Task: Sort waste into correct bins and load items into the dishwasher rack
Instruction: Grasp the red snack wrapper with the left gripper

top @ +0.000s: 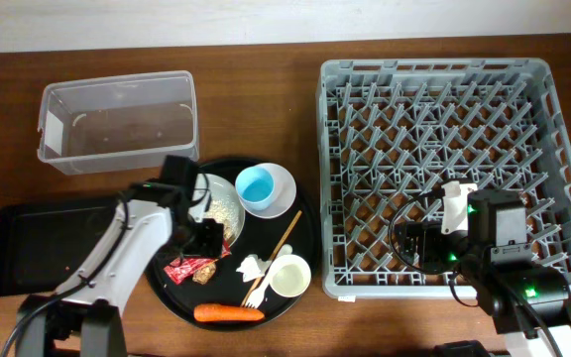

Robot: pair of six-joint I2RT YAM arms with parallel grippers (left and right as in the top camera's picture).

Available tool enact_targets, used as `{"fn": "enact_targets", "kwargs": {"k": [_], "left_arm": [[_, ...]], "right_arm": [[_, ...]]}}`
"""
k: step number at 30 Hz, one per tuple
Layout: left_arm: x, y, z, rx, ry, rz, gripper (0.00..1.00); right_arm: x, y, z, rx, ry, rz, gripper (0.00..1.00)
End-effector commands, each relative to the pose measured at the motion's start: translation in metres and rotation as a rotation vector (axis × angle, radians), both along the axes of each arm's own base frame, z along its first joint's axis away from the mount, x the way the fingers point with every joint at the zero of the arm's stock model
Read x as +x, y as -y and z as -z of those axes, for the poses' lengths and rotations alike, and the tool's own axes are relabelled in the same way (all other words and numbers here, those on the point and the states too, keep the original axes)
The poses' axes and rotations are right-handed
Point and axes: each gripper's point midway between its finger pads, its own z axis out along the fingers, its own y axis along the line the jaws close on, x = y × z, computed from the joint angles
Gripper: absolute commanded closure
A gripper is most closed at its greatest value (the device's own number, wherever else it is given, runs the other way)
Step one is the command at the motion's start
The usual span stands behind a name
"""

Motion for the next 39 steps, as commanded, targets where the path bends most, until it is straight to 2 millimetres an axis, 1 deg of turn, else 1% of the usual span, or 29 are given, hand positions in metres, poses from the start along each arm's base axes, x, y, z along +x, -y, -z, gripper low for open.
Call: {"fn": "enact_targets", "kwargs": {"k": [1,3,10,15,16,17,22,24,29,33,37,38,39], "left_arm": [[0.006,0.003,-0.005,0.085,0.045,0.089,0.21],[0.007,0.003,-0.005,0.114,0.057,0.109,0.20],[0.011,0.005,-0.005,0.114,0.075,0.114,0.20],[0.004,0.006,0.000,0.104,0.052,0.115,0.21],[0.003,0.008,0.001,0.090,0.044,0.116,0.21],[0.003,0.009,0.002,0.082,0.041,0.116,0.25],[0.002,0.009,0.002,0.083,0.039,0.116,0.36],[0.002,0.009,0.004,0.085,0.033,0.116,0.36],[-0.003,0.012,0.015,0.072,-0.018,0.118,0.36],[-0.004,0.012,0.017,0.076,-0.030,0.119,0.37],[-0.006,0.011,0.017,0.078,-0.037,0.119,0.50],[-0.006,0.011,0.017,0.079,-0.040,0.119,0.56],[-0.007,0.010,0.017,0.080,-0.043,0.119,0.57]], "right_arm": [[0.002,0.000,-0.007,0.013,0.015,0.007,0.01],[0.002,0.000,-0.007,0.013,0.015,0.007,0.01],[0.002,0.000,-0.007,0.013,0.015,0.007,0.01],[0.002,0.000,-0.007,0.013,0.015,0.007,0.01],[0.002,0.000,-0.007,0.013,0.015,0.006,0.01],[0.002,0.000,-0.007,0.013,0.015,0.007,0.01],[0.002,0.000,-0.007,0.013,0.015,0.007,0.01],[0.002,0.000,-0.007,0.013,0.015,0.007,0.01],[0.002,0.000,-0.007,0.013,0.015,0.007,0.01],[0.002,0.000,-0.007,0.013,0.015,0.007,0.01],[0.002,0.000,-0.007,0.013,0.015,0.007,0.01],[0.002,0.000,-0.007,0.013,0.015,0.006,0.01],[0.002,0.000,-0.007,0.013,0.015,0.007,0.01]]}}
